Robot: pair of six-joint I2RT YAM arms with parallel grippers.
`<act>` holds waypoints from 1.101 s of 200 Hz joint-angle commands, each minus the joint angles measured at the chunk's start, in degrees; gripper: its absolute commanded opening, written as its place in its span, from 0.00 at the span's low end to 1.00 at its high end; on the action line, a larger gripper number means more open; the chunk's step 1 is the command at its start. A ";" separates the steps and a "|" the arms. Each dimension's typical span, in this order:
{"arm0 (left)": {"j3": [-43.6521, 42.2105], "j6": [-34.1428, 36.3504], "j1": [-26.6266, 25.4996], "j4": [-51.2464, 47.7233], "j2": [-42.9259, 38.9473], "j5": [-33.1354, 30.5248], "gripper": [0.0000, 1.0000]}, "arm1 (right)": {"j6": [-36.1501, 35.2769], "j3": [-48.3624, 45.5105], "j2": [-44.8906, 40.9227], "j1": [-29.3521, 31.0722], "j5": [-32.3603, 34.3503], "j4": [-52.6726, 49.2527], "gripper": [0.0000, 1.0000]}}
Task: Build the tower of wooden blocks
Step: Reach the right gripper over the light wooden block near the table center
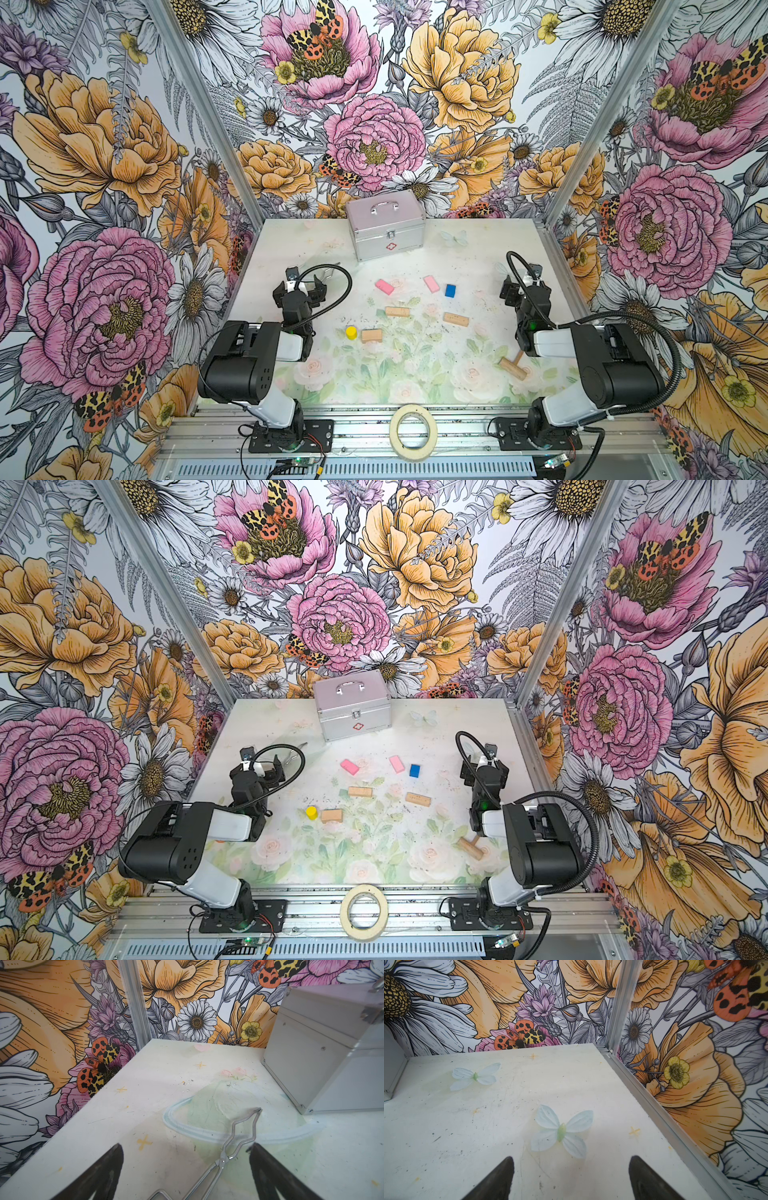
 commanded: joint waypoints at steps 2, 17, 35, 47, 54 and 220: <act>3.10 -0.19 0.95 -6.47 -4.70 3.94 0.89 | 0.23 -0.15 -0.01 0.13 0.89 1.99 0.85; 6.64 -0.31 0.98 -16.23 -8.89 3.76 0.88 | 0.38 1.07 -1.99 0.56 1.70 -2.11 0.85; 9.45 -0.79 0.51 -24.18 -13.79 3.76 0.84 | -0.82 5.87 -6.90 1.86 3.66 -14.69 0.85; 10.12 -2.79 0.37 -27.36 -18.59 5.18 0.83 | 0.46 10.33 -10.50 2.08 4.22 -25.04 0.84; 10.51 -4.38 0.10 -28.86 -21.40 7.05 0.83 | 1.51 12.45 -12.33 2.25 4.05 -29.48 0.84; 20.69 -13.37 -12.16 -60.05 -40.80 6.12 0.74 | 25.91 53.98 13.45 46.72 7.20 -80.58 0.80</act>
